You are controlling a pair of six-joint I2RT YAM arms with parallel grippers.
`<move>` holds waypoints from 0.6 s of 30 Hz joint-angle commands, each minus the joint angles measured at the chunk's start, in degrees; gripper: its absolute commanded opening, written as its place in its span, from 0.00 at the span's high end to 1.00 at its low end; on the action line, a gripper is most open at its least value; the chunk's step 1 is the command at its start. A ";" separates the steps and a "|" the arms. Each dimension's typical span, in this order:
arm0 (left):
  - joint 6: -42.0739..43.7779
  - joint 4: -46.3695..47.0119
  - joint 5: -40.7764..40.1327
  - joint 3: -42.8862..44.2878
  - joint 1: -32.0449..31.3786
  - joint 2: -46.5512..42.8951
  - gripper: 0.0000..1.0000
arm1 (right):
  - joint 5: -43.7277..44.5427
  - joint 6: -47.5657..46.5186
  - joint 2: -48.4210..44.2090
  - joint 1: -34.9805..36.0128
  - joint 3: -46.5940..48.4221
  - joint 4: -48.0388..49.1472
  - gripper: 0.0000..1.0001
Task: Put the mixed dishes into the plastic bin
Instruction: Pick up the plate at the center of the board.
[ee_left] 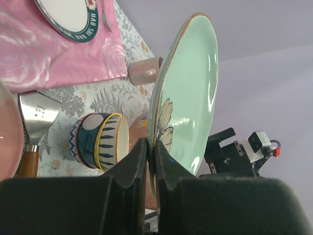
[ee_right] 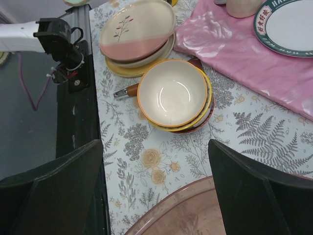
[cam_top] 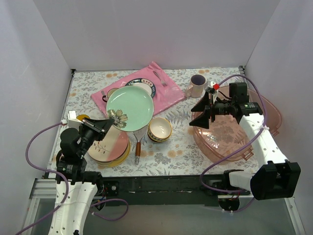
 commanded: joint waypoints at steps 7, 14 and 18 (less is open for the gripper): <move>-2.67 13.12 5.37 -1.35 0.14 0.02 1.00 | -4.72 11.96 1.58 0.24 4.49 3.25 0.04; -2.93 17.16 7.12 -3.37 0.14 1.68 1.00 | -0.94 23.56 2.99 2.17 4.66 10.37 0.05; -3.37 18.83 7.83 -4.07 0.14 2.39 1.00 | 4.32 30.48 5.01 6.21 6.77 11.78 0.05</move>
